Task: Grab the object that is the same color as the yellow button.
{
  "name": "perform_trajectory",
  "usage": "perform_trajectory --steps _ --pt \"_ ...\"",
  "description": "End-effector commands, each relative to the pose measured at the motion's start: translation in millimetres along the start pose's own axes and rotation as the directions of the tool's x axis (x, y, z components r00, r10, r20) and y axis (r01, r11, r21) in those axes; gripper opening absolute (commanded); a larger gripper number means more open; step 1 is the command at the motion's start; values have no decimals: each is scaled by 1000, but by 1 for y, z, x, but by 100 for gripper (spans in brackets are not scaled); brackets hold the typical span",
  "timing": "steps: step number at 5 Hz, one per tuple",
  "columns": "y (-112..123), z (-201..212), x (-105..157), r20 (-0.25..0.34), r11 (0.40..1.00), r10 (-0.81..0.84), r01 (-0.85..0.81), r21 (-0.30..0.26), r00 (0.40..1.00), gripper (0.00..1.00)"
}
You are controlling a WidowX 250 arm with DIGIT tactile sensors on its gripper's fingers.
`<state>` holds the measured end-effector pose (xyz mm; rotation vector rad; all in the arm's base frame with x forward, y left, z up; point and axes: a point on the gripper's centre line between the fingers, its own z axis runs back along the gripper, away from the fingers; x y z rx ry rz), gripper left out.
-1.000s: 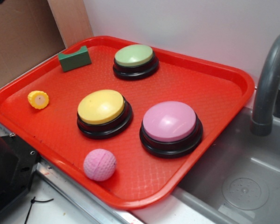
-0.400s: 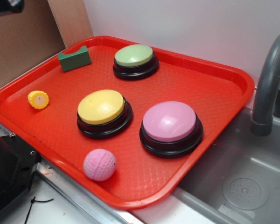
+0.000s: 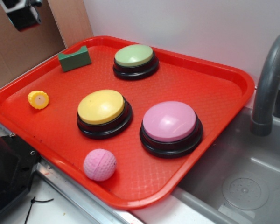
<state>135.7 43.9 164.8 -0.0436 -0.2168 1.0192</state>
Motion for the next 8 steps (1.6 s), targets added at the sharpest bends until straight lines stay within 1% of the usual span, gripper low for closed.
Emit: perform_trajectory --steps 1,2,3,4,5,7,8 --pt "17 -46 20 146 902 423 -431 33 894 100" --pt "26 -60 23 177 833 539 -552 33 824 100" --pt "31 -84 27 119 821 563 -570 31 818 100" --pt "32 -101 29 130 807 579 -588 56 805 100" --pt "27 -121 30 174 818 555 -572 68 814 100" --pt "25 -144 30 204 820 539 -564 96 818 100" --pt "23 -145 27 203 827 530 -555 91 823 0"
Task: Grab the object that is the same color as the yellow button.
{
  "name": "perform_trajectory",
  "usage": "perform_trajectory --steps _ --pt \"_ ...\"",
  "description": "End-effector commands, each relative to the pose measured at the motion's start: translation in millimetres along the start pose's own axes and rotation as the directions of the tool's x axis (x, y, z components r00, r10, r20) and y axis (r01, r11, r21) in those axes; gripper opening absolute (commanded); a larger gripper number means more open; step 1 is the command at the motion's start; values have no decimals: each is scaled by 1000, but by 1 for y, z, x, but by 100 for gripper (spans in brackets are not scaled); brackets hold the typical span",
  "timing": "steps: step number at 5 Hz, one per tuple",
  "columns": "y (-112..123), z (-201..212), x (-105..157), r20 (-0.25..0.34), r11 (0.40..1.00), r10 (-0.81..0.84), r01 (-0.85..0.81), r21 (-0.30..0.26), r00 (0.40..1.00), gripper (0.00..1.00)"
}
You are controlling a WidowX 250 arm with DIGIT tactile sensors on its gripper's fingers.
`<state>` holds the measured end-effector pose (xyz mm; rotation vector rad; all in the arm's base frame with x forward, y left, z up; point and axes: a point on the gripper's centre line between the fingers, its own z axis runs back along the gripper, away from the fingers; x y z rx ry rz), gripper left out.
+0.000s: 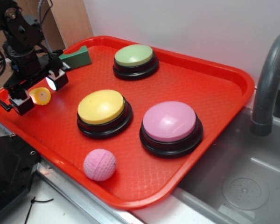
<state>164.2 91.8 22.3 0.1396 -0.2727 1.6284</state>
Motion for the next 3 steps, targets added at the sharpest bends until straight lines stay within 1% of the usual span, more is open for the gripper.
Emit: perform_trajectory --steps 1,2,3 --pt "5 3 -3 12 1000 -4 4 -27 1000 0" --pt "4 9 -1 29 998 -54 55 -24 998 0" --pt "0 32 4 15 980 -195 196 -36 981 0"
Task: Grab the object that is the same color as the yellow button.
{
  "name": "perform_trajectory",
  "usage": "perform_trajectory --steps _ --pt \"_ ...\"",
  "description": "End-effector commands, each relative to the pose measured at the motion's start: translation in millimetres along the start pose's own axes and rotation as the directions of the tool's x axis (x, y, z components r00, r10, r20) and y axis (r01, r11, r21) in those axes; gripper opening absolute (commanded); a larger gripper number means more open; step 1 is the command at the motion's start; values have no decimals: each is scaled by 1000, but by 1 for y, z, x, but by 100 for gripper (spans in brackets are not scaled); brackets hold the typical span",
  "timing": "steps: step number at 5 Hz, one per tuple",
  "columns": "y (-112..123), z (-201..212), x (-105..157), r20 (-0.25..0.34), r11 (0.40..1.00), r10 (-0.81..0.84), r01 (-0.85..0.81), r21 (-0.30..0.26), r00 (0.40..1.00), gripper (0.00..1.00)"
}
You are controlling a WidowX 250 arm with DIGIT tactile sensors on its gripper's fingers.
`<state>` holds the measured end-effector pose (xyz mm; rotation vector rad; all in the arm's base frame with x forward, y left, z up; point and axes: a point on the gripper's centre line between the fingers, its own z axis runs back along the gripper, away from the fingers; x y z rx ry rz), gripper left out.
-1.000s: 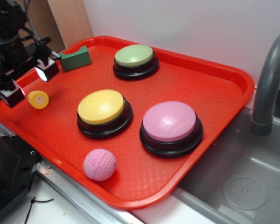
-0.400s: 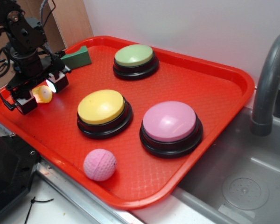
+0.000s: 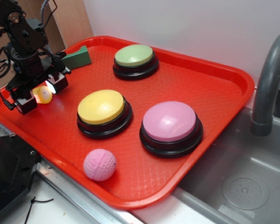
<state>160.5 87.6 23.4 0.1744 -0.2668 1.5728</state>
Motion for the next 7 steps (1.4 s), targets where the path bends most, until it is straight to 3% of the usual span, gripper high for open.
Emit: perform_trajectory --steps 1,2,4,6,7 --pt "-9 67 22 -82 933 -348 338 -121 934 0" --pt "-20 90 24 -64 816 -562 541 -205 824 0" --pt "-39 150 3 80 444 -872 850 -284 482 0" --pt "-40 189 -4 126 239 -943 889 -390 308 0" --pt "-43 194 -8 102 232 -954 908 -349 283 0"
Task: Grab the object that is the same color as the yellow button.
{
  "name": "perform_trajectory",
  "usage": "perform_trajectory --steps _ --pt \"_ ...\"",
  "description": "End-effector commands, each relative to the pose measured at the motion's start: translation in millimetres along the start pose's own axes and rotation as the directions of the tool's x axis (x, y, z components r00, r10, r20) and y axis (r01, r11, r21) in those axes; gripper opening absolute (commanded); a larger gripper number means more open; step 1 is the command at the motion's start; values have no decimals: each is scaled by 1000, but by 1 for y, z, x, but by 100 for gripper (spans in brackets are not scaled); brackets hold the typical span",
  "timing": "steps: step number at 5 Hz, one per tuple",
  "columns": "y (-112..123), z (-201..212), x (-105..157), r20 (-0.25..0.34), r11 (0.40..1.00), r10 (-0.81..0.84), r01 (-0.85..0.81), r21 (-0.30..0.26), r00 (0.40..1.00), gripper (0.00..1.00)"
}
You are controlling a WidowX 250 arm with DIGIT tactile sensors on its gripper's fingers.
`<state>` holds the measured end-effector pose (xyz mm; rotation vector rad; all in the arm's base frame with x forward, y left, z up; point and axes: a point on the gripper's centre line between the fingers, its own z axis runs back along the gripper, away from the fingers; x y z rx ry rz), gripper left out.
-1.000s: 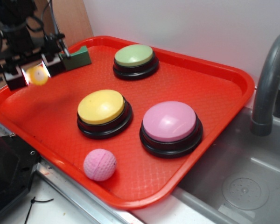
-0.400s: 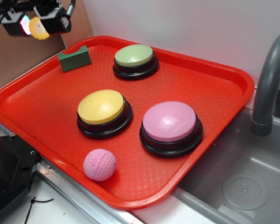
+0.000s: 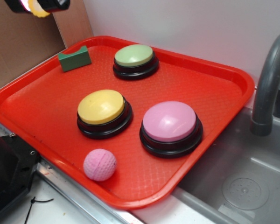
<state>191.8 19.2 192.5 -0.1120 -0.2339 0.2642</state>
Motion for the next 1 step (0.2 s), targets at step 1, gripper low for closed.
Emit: perform_trajectory --steps 1 --pt "3 10 8 9 990 45 -46 133 999 0"
